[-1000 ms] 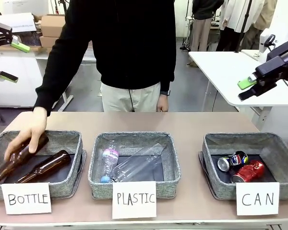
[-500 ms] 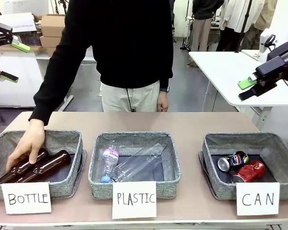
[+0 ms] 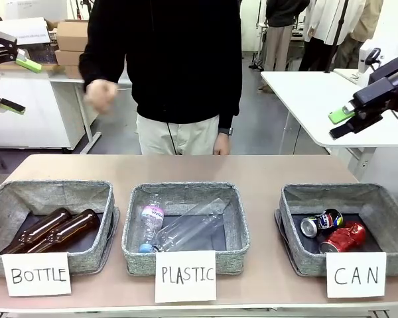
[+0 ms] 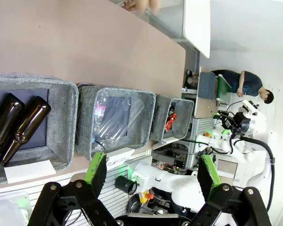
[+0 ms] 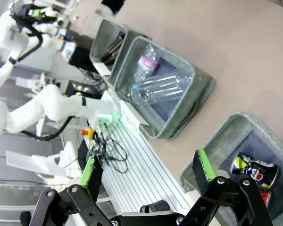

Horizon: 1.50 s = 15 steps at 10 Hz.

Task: Sort the can waste into the basket.
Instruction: Pick up the can waste from the table and place it in the right Fabric basket.

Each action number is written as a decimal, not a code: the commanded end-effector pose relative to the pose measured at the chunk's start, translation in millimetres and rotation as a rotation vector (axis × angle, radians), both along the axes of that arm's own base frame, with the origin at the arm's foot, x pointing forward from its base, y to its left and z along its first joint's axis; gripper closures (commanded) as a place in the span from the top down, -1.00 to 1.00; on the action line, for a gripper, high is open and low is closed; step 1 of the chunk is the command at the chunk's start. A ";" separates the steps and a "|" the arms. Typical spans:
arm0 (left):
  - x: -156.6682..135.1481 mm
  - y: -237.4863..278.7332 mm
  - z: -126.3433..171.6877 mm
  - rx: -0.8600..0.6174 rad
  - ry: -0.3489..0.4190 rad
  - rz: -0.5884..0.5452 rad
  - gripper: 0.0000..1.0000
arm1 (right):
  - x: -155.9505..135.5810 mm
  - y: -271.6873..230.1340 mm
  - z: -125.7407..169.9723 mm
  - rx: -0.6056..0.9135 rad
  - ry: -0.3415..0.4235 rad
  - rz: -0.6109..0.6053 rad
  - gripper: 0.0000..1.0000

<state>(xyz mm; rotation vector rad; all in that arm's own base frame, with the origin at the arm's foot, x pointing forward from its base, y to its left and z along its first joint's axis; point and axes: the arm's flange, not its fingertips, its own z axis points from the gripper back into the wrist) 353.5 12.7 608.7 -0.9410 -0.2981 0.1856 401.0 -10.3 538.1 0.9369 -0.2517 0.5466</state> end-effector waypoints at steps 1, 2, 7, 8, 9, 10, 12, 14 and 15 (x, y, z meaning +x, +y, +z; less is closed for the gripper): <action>-1.2 1.7 1.2 0.006 0.007 0.000 1.00 | -2.4 -0.8 -1.1 -0.002 -0.003 0.002 1.00; -1.2 1.7 1.2 0.006 0.007 0.000 1.00 | -2.4 -0.8 -1.1 -0.002 -0.003 0.002 1.00; -1.2 1.7 1.2 0.006 0.007 0.000 1.00 | -2.4 -0.8 -1.1 -0.002 -0.003 0.002 1.00; -1.2 1.7 1.2 0.006 0.007 0.000 1.00 | -2.4 -0.8 -1.1 -0.002 -0.003 0.002 1.00; -1.2 1.7 1.2 0.006 0.007 0.000 1.00 | -2.4 -0.8 -1.1 -0.002 -0.003 0.002 1.00; -1.2 1.7 1.2 0.006 0.007 0.000 1.00 | -2.4 -0.8 -1.1 -0.002 -0.003 0.002 1.00; -1.2 1.7 1.2 0.006 0.007 0.000 1.00 | -2.4 -0.8 -1.1 -0.002 -0.003 0.002 1.00; -1.2 1.7 1.2 0.006 0.007 0.000 1.00 | -2.4 -0.8 -1.1 -0.002 -0.003 0.002 1.00; -1.2 1.7 1.2 0.006 0.007 0.000 1.00 | -2.4 -0.8 -1.1 -0.002 -0.003 0.002 1.00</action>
